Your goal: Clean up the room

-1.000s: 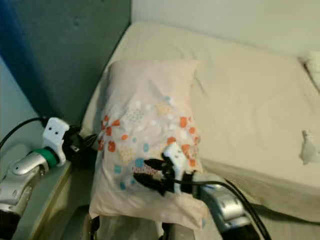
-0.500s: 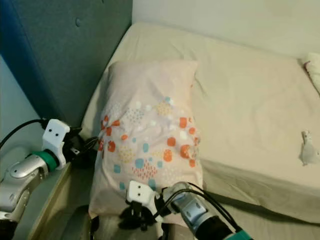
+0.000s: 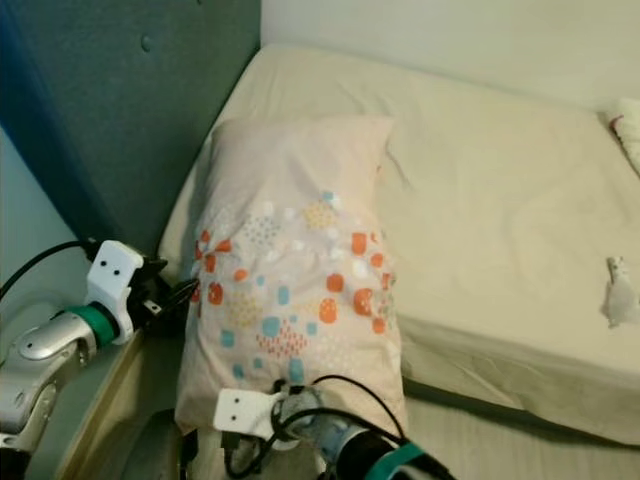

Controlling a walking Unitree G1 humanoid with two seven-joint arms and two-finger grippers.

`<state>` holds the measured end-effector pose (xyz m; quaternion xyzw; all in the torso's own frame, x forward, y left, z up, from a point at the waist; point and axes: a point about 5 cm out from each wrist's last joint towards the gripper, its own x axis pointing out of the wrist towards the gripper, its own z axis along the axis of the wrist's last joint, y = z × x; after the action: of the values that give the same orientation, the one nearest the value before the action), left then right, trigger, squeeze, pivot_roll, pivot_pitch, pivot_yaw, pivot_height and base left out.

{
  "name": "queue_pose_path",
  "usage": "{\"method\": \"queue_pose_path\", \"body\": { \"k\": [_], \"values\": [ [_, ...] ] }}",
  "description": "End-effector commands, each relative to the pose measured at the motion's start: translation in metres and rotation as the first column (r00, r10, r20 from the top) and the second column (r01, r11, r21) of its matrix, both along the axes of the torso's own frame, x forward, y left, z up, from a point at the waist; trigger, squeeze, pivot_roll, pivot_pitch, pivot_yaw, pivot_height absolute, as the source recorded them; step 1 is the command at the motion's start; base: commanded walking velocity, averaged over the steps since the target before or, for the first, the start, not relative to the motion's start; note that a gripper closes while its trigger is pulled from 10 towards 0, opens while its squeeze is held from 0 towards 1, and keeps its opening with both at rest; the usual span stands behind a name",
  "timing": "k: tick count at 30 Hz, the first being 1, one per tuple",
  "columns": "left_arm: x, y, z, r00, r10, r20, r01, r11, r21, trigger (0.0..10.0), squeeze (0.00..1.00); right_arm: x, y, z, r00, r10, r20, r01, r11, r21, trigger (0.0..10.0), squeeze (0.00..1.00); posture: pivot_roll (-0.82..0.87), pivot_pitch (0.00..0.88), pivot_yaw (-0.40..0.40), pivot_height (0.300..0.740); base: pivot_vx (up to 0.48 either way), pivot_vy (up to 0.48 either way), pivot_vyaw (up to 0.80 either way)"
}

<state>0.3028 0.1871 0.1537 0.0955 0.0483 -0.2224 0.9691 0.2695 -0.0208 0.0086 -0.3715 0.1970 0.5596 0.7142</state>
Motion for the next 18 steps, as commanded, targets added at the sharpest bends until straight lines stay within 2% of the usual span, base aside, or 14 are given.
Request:
{"method": "queue_pose_path", "body": {
  "k": [1,3,6,7,8,9,12,13,15,16,17,18],
  "values": [
    [-0.004,0.001,-0.003,1.0,0.001,-0.02,-0.001,1.0,0.002,10.0,0.0,0.0,0.0,-0.004,0.996,-0.03,0.079,0.032,0.999,-0.027,0.0,0.0,0.26,0.192,-0.057,0.582,0.0,0.0,0.0],
    [-0.006,0.003,-0.001,1.0,0.007,-0.019,-0.006,1.0,0.006,10.0,0.0,0.006,0.004,-0.002,0.98,-0.056,0.189,0.064,0.997,-0.035,0.0,0.0,0.27,0.195,-0.06,0.582,0.0,0.0,0.0],
    [-0.007,0.004,-0.001,1.0,0.01,-0.018,-0.01,1.0,0.008,10.0,0.0,0.01,0.006,0.002,0.969,-0.077,0.235,0.086,0.996,-0.028,0.0,0.0,0.27,0.194,-0.061,0.582,0.0,0.0,0.0],
    [-0.008,0.006,0.0,1.0,0.017,-0.018,-0.017,1.0,0.008,10.0,0.0,0.02,0.008,0.011,0.942,-0.145,0.304,0.148,0.989,0.013,0.0,0.0,0.28,0.192,-0.064,0.582,0.0,0.0,0.0],
    [-0.008,0.006,0.0,1.0,0.017,-0.018,-0.017,1.0,0.008,10.0,0.0,0.02,0.008,0.011,0.942,-0.145,0.304,0.148,0.989,0.013,0.0,0.0,0.28,0.192,-0.064,0.582,0.0,0.0,0.0],
    [-0.009,0.007,0.001,1.0,0.023,-0.017,-0.022,1.0,0.008,10.0,0.0,0.027,0.009,0.018,0.918,-0.194,0.345,0.19,0.981,0.045,0.0,0.0,0.28,0.192,-0.064,0.582,0.0,0.0,0.0],
    [-0.01,0.01,0.002,0.999,0.036,-0.016,-0.036,0.999,0.01,10.0,0.0,0.057,0.011,0.054,0.816,-0.326,0.478,0.287,0.945,0.155,0.0,0.0,0.28,0.191,-0.065,0.582,0.0,0.0,0.0],
    [-0.01,0.01,0.002,0.999,0.036,-0.016,-0.036,0.999,0.01,10.0,0.0,0.057,0.011,0.054,0.816,-0.326,0.478,0.287,0.945,0.155,0.0,0.0,0.28,0.191,-0.065,0.582,0.0,0.0,0.0],
    [-0.01,0.011,0.003,0.999,0.042,-0.014,-0.041,0.999,0.011,10.0,0.0,0.073,0.012,0.077,0.763,-0.388,0.518,0.315,0.922,0.226,0.0,0.0,0.28,0.191,-0.065,0.582,0.0,0.0,0.0],
    [-0.01,0.011,0.003,0.999,0.042,-0.014,-0.041,0.999,0.011,10.0,0.0,0.073,0.012,0.077,0.763,-0.388,0.518,0.315,0.922,0.226,0.0,0.0,0.28,0.191,-0.065,0.582,0.0,0.0,0.0],
    [-0.009,0.011,0.004,0.999,0.046,-0.012,-0.046,0.999,0.011,10.0,0.0,0.088,0.014,0.105,0.714,-0.441,0.544,0.327,0.897,0.298,0.0,0.0,0.28,0.191,-0.065,0.582,0.0,0.0,0.0],
    [-0.009,0.011,0.004,0.999,0.047,-0.012,-0.047,0.999,0.01,10.0,0.0,0.094,0.015,0.117,0.697,-0.459,0.551,0.327,0.887,0.325,0.0,0.0,0.28,0.191,-0.065,0.582,0.0,0.0,0.0]
  ]
}}
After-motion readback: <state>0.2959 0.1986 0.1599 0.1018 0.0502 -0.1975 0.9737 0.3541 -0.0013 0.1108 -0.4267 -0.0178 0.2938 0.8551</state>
